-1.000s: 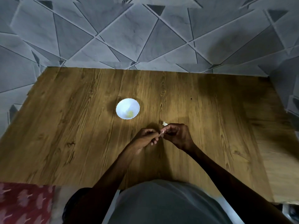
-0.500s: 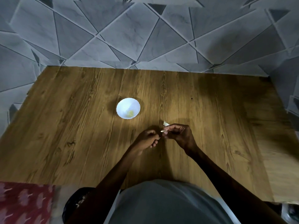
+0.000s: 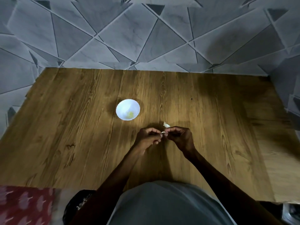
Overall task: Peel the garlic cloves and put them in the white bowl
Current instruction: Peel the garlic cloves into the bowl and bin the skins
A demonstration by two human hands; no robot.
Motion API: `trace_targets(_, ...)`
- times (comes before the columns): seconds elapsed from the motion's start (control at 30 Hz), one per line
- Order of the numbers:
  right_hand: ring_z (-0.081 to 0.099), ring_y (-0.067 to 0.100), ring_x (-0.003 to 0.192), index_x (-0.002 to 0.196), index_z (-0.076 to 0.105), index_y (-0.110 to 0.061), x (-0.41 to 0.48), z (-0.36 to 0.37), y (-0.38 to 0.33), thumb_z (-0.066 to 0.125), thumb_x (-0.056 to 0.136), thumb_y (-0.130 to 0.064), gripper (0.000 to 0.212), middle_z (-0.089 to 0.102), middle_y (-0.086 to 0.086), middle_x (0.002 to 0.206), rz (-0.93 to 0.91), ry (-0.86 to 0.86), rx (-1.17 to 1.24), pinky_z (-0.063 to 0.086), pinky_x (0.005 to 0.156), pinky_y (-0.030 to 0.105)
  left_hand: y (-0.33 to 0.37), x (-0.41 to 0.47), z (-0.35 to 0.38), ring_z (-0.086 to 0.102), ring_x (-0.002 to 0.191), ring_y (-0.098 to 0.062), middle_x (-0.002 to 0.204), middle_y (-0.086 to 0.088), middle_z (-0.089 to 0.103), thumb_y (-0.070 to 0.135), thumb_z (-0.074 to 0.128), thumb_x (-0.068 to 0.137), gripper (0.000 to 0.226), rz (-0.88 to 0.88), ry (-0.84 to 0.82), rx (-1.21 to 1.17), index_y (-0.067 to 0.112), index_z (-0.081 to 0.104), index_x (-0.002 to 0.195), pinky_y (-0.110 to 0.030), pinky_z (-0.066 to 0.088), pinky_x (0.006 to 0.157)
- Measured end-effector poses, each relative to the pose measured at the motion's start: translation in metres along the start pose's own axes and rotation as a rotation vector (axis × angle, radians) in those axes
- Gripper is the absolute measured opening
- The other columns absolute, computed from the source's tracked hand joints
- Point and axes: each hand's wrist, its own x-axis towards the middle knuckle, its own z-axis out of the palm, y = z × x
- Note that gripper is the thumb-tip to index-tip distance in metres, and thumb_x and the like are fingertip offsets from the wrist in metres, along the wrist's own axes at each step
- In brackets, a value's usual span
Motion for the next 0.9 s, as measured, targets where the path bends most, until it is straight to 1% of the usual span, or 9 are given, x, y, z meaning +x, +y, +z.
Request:
trace_targets(0.07,0.074,0.021,0.089,0.102,0.074,0.000,-0.001,0.001,-0.001,0.076,0.081,-0.002,0.021,0.077,0.006,0.094,0.005,-0.002,0.009,0.058,0.079,0.027,0.000,-0.001,-0.002,0.066,0.059,-0.006,0.074,-0.007,0.071,0.007,0.070,0.087,0.012,-0.027,-0.023,-0.077,0.004,0.069,0.099,-0.014,0.048,0.054)
trace_targets(0.17,0.074,0.020,0.090,0.102,0.074,-0.002,-0.003,0.002,-0.004,0.076,0.082,-0.004,0.020,0.077,0.005,0.095,0.007,-0.004,0.012,0.058,0.081,0.028,-0.001,-0.002,-0.004,0.070,0.071,-0.011,0.080,-0.006,0.073,0.009,0.067,0.090,0.007,-0.035,-0.063,-0.162,0.008,0.071,0.096,-0.018,0.054,0.063)
trace_targets(0.27,0.073,0.020,0.091,0.102,0.075,-0.003,-0.004,0.001,-0.005,0.075,0.084,-0.007,0.019,0.077,0.004,0.095,-0.008,-0.010,-0.003,0.059,0.083,0.032,0.000,-0.003,-0.004,0.070,0.074,-0.012,0.083,-0.007,0.074,0.010,0.068,0.090,0.010,-0.038,-0.076,-0.182,0.006,0.071,0.098,-0.019,0.055,0.067)
trace_targets(0.4,0.074,0.019,0.087,0.100,0.075,-0.004,-0.004,0.000,-0.005,0.077,0.082,-0.005,0.018,0.077,0.003,0.092,-0.001,0.009,-0.029,0.059,0.079,0.033,0.001,-0.006,-0.002,0.070,0.072,-0.012,0.082,-0.008,0.074,0.009,0.069,0.089,0.012,-0.035,-0.063,-0.170,0.004,0.071,0.099,-0.019,0.056,0.067)
trace_targets(0.57,0.074,0.020,0.085,0.102,0.073,-0.006,-0.002,-0.001,-0.008,0.079,0.080,-0.005,0.022,0.077,0.004,0.092,0.025,0.021,-0.048,0.061,0.075,0.038,0.003,-0.006,0.000,0.070,0.073,-0.013,0.081,-0.007,0.074,0.009,0.068,0.090,0.013,-0.024,-0.059,-0.139,0.003,0.071,0.100,-0.019,0.056,0.067)
trace_targets(0.73,0.073,0.015,0.083,0.097,0.073,-0.009,0.001,0.003,-0.012,0.081,0.078,-0.009,0.021,0.076,0.000,0.089,0.033,0.015,-0.106,0.061,0.073,0.033,0.005,-0.006,0.000,0.067,0.067,-0.009,0.076,-0.002,0.074,0.011,0.067,0.091,0.010,0.002,-0.023,-0.082,0.005,0.072,0.097,-0.017,0.055,0.064)
trace_targets(0.8,0.074,0.017,0.082,0.095,0.073,-0.010,0.002,0.005,-0.014,0.081,0.078,-0.009,0.019,0.076,0.001,0.088,0.069,0.021,-0.105,0.061,0.073,0.035,0.003,-0.003,0.000,0.064,0.062,-0.008,0.074,-0.005,0.073,0.013,0.066,0.091,0.012,0.013,0.010,-0.030,0.004,0.072,0.096,-0.016,0.053,0.060)
trace_targets(0.9,0.074,0.023,0.079,0.092,0.073,-0.005,0.004,0.007,-0.020,0.080,0.077,-0.003,0.016,0.076,0.007,0.084,0.144,0.031,-0.030,0.062,0.072,0.039,0.002,-0.001,0.001,0.059,0.057,-0.009,0.072,-0.009,0.070,0.011,0.064,0.092,0.011,0.041,0.039,0.028,0.003,0.071,0.093,-0.018,0.048,0.057)
